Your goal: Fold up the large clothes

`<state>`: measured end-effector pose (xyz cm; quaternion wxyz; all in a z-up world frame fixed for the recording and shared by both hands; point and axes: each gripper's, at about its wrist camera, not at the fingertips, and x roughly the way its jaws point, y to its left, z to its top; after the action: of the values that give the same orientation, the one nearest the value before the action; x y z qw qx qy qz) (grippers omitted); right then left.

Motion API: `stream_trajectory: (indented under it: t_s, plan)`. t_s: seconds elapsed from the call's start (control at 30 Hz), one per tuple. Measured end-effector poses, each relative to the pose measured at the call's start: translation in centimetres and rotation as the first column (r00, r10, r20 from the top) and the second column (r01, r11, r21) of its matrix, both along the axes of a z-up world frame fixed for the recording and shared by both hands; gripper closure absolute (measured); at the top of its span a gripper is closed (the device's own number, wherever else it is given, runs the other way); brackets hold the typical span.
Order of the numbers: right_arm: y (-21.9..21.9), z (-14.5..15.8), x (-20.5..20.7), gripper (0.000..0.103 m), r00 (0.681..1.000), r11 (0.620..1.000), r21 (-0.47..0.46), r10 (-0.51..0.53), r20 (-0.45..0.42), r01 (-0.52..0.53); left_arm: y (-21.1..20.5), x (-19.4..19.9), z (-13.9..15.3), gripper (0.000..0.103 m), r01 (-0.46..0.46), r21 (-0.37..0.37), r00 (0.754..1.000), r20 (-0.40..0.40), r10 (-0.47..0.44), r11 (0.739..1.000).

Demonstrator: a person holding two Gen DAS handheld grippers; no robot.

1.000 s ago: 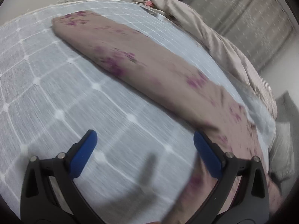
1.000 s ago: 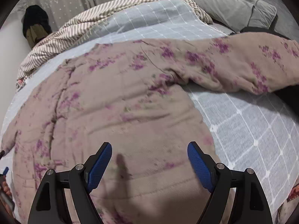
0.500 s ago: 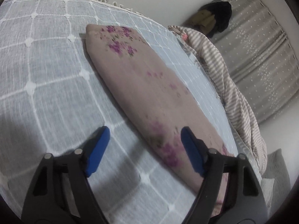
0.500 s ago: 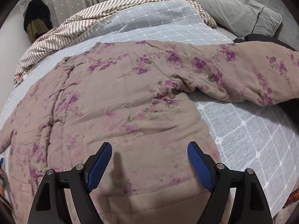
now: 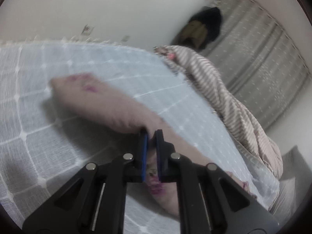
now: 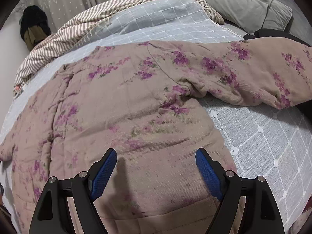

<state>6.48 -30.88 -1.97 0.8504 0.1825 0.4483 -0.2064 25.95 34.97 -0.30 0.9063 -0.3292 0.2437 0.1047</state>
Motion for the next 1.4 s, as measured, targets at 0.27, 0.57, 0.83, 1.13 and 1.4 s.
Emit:
stream_trajectory:
  t_s: [0.27,0.57,0.83,1.13,1.4]
  plan:
    - [0.5,0.3,-0.3,0.019,1.000,0.999,0.031,0.010,0.016,-0.010,-8.9,-0.5,8.9,0.101,0.212,0.119,0.962,0.149,-0.228,0.970]
    - [1.5,0.7,0.2,0.019,0.999,0.998,0.049,0.029,0.034,-0.030,-24.6,-2.4,12.2,0.101,0.572,0.296,0.766,0.140,-0.627,0.765]
    - [2.3,0.6,0.8,0.019,0.999,0.997,0.061,0.035,0.030,-0.037,-36.8,-3.9,6.9,0.101,0.832,0.316,0.494,-0.049,-0.868,0.456]
    - [3.9,0.4,1.8,0.019,0.997,0.997,0.041,0.072,0.004,-0.072,-40.3,-4.4,0.2,0.068,0.928,0.257,0.343,-0.311,-0.886,0.269]
    - [9.7,2.0,5.0,0.020,0.955,0.964,-0.011,0.265,0.131,-0.266,-30.3,-5.7,4.8,0.032,0.773,0.345,0.607,-0.159,-0.779,0.532]
